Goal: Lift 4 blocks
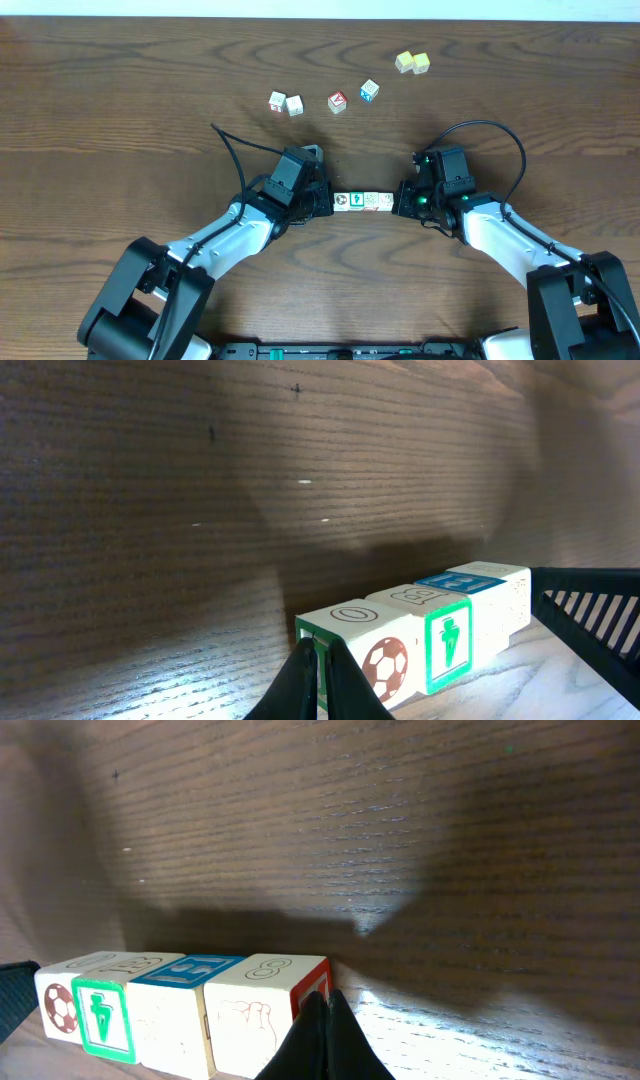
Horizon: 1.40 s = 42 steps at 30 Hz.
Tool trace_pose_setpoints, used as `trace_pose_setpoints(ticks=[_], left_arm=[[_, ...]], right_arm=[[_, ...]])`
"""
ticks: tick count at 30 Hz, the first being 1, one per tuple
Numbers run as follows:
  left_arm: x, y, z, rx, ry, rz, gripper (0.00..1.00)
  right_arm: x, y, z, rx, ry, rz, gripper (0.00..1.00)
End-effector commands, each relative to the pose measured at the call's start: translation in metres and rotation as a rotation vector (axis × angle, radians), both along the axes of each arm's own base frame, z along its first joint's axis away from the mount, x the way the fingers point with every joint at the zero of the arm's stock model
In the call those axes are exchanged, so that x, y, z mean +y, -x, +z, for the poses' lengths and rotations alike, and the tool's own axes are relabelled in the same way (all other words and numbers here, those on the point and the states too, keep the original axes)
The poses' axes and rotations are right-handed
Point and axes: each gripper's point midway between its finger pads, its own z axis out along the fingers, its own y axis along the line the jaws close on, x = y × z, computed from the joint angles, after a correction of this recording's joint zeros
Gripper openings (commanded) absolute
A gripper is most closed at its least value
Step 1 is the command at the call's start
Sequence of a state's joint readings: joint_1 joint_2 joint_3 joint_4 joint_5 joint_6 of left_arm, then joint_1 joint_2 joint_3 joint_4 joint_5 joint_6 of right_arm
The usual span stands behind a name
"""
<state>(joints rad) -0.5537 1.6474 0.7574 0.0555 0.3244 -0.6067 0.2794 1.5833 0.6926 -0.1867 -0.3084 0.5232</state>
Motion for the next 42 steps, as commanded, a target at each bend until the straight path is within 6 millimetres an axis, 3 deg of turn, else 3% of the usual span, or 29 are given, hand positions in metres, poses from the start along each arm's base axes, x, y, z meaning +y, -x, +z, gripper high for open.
trace_pose_setpoints(ticks=[1, 12, 19, 42], left_arm=[[-0.024, 0.017, 0.006, 0.025, 0.054, -0.072, 0.07], [-0.025, 0.018, 0.002, -0.001, 0.008, -0.063, 0.07], [-0.013, 0.015, -0.005, -0.005, -0.056, -0.022, 0.07], [-0.003, 0.010, -0.002, -0.031, -0.102, 0.013, 0.09]], right_arm=[[0.044, 0.009, 0.019, 0.009, -0.150, 0.122, 0.01], [0.041, 0.008, 0.018, 0.005, -0.137, 0.112, 0.01], [0.039, 0.008, 0.017, 0.007, -0.125, 0.106, 0.01], [0.025, 0.008, 0.011, 0.030, -0.046, 0.066, 0.06]])
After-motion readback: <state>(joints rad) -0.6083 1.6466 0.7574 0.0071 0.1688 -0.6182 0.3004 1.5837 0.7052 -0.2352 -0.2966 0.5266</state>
